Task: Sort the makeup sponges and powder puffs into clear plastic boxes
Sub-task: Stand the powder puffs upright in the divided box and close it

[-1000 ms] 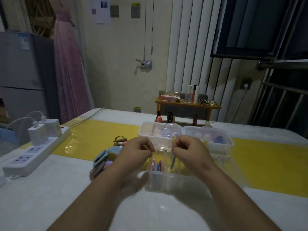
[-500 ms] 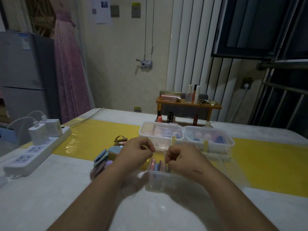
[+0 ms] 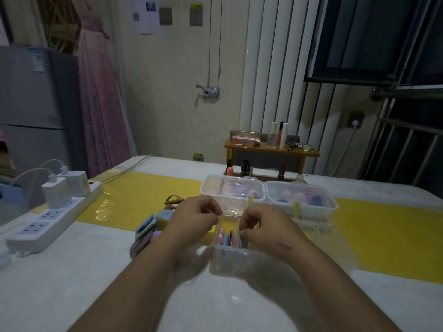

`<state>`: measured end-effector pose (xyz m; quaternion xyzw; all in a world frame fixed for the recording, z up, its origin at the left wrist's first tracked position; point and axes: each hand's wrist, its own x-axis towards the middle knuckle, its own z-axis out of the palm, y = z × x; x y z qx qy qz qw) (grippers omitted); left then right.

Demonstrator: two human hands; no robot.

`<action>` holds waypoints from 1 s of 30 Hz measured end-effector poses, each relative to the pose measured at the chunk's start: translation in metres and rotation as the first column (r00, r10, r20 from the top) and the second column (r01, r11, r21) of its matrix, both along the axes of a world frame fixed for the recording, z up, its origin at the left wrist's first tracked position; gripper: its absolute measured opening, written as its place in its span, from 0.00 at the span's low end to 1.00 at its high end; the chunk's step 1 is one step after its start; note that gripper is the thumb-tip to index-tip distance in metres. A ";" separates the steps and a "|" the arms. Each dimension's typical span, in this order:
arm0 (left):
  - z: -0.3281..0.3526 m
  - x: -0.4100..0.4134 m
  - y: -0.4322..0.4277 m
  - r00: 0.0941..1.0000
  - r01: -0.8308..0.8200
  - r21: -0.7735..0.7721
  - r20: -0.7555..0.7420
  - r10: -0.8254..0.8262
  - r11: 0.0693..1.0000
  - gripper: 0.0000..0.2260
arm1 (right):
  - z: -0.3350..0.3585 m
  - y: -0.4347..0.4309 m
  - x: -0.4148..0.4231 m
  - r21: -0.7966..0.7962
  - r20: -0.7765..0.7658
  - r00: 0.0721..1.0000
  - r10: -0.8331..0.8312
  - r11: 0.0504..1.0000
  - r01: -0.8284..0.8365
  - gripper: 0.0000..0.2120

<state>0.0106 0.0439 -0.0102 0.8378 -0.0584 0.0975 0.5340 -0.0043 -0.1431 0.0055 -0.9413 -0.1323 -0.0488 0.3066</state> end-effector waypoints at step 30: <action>0.001 0.009 0.043 0.883 -0.327 0.785 0.055 0.466 0.527 0.09 | 0.004 -0.002 -0.005 0.113 0.007 0.999 0.049 0.992 -0.049 0.12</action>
